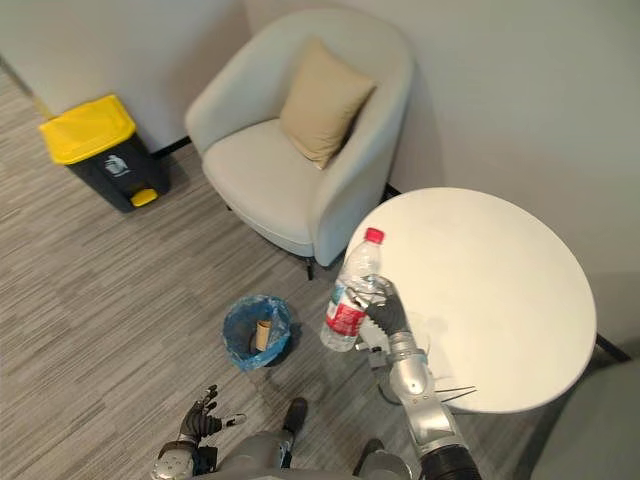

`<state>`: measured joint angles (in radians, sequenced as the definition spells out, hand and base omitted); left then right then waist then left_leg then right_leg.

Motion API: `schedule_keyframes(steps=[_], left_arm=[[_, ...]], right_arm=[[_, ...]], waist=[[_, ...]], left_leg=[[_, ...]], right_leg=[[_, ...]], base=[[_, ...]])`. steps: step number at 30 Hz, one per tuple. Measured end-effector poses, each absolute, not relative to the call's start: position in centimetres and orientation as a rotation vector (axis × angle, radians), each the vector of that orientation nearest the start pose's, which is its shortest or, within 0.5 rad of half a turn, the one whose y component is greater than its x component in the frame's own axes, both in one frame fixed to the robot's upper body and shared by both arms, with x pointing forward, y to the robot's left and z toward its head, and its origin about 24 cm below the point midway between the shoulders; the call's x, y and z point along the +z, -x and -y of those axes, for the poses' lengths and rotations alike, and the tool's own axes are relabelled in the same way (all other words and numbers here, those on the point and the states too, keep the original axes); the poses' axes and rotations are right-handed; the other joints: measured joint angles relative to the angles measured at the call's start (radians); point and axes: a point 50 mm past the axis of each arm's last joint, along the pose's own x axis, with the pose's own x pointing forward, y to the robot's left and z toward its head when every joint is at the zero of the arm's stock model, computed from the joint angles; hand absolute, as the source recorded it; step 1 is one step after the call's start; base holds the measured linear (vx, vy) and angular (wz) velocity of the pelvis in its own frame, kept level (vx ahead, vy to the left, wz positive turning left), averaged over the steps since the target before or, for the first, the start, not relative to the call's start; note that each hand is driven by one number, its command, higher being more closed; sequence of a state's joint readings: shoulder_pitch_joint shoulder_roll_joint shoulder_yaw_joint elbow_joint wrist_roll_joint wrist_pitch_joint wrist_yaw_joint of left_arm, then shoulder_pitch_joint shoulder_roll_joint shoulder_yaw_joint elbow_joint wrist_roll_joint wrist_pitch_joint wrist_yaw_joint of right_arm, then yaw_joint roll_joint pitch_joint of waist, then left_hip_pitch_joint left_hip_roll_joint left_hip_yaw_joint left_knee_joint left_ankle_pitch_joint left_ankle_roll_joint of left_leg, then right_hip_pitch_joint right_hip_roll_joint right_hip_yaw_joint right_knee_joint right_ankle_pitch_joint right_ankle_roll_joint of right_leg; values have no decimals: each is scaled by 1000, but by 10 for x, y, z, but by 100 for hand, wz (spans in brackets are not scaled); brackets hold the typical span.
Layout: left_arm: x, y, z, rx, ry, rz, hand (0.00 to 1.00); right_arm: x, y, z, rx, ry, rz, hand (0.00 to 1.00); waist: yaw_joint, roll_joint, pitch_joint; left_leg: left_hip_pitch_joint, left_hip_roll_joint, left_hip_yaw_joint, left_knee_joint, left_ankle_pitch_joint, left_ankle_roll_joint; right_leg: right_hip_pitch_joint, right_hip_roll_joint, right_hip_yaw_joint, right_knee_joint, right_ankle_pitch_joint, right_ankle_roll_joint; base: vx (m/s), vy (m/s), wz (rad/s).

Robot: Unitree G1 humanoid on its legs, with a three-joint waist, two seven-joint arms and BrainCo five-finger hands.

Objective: Gather rubbish on tea table into small bin, then transfer packed bag to large trash can.

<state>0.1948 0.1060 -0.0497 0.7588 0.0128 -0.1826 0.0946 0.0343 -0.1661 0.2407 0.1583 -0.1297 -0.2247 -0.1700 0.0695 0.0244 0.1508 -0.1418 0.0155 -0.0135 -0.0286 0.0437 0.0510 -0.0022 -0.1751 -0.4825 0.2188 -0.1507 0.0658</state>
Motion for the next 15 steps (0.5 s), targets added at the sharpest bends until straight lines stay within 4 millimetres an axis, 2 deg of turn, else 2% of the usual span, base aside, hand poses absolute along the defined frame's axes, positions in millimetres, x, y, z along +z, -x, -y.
schedule_keyframes(steps=[1, 3, 5, 6, 7, 8, 10, 11, 12, 14, 15], left_arm=[[-130, -123, -185, 103, -142, -759, 0], [-130, -124, -178, 90, -126, -756, 0], [-129, -126, -177, 87, -129, -748, 0], [-128, -128, -178, 82, -134, -742, 0], [-128, -129, -179, 81, -139, -739, 0], [-126, -132, -181, 77, -149, -726, 0], [-125, -134, -183, 74, -157, -715, 0], [-123, -135, -186, 70, -171, -701, 0], [-121, -138, -191, 68, -190, -694, 0], [-120, -141, -192, 69, -199, -687, 0], [-120, -142, -194, 71, -203, -686, 0]], right_arm=[[16, -236, 130, 109, 274, 55, 100], [19, -235, 128, 118, 287, 74, 100], [20, -236, 130, 112, 311, 80, 100], [20, -236, 131, 113, 317, 81, 100], [20, -236, 131, 113, 318, 82, 100], [21, -237, 130, 115, 322, 86, 100], [22, -238, 129, 124, 338, 93, 100], [23, -239, 128, 131, 353, 100, 100], [23, -239, 124, 148, 355, 106, 100], [23, -238, 120, 176, 367, 109, 100], [24, -239, 119, 181, 369, 113, 100]], waist=[[1, 0, 0], [0, 4, -2], [3, -6, -3], [5, -18, -2], [5, -26, 0], [5, -39, 9], [5, -47, 21], [2, -57, 30], [-4, -57, 44], [-3, -58, 55], [-4, -58, 59]], left_leg=[[-6, 13, 57, 7, -2, 11], [-40, 63, 260, 68, 2, 29], [-56, 67, 288, 105, 7, 21], [-75, 61, 270, 135, 9, -2], [-81, 52, 262, 147, 2, -9], [-101, 38, 252, 196, -34, -14], [-128, 35, 232, 290, -102, -11], [-133, 33, 223, 340, -136, -3], [-132, 34, 202, 373, -163, 0], [-123, 35, 168, 380, -175, 1], [-123, 35, 153, 379, -178, -2]], right_leg=[[5, -6, -17, 0, 0, 0], [35, -23, -99, 1, -8, 12], [46, -35, -121, 3, -17, 26], [50, -48, -115, 10, -28, 43], [50, -58, -115, 21, -34, 51], [43, -87, -112, 70, -48, 63], [-16, -138, -49, 242, -53, 62], [-92, -171, 38, 410, -33, 28], [-166, -169, 138, 537, -49, -15], [-222, -120, 222, 537, -117, -7], [-239, -100, 242, 513, -128, -9]], base=[[45, 44, 95], [72, 60, 106], [103, 63, 81], [113, 71, 66], [118, 90, 57], [102, 121, 42], [119, 164, 24], [107, 125, 17], [121, 82, 23], [121, 19, 38], [131, -44, 73]])
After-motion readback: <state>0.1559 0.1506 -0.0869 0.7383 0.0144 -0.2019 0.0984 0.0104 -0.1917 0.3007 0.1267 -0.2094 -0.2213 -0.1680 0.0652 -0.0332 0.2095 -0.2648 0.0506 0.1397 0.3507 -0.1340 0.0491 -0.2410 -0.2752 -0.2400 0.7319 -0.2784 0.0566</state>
